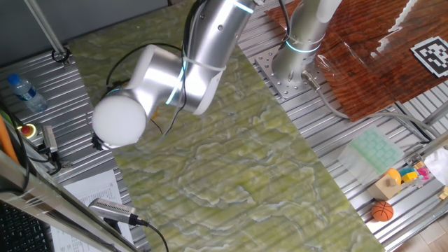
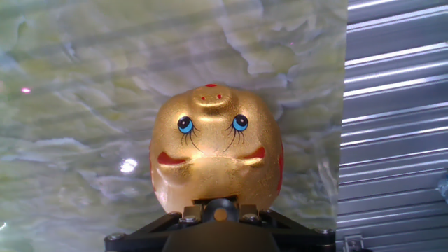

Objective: Drop coins into a piggy bank

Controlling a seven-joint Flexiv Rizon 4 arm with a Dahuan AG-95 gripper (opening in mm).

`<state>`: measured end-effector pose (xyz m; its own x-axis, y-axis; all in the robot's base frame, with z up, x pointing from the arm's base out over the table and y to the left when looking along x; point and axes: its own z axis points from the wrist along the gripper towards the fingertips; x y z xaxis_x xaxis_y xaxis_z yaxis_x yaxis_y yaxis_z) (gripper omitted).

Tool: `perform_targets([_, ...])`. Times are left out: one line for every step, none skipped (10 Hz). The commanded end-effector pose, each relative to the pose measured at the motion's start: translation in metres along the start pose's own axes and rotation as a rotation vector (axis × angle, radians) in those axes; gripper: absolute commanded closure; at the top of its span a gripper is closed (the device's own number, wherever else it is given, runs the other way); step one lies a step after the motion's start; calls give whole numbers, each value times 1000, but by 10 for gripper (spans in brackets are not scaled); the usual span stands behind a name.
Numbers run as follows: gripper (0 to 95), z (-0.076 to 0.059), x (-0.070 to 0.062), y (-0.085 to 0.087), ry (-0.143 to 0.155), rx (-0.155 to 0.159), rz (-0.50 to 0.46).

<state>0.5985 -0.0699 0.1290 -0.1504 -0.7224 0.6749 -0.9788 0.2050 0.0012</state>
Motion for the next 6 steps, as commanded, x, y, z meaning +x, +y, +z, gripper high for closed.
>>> perform_targets([950, 0, 0, -1, 7, 2, -6])
perform_targets([950, -1, -1, -1, 15, 3, -16])
perform_targets([950, -1, -2, -2, 29, 4, -25])
perform_targets([950, -1, -3, -2, 35, 4, -28])
perform_targets([950, -1, -3, -2, 42, 5, -30])
perform_targets([950, -1, -3, -2, 49, 3, -26])
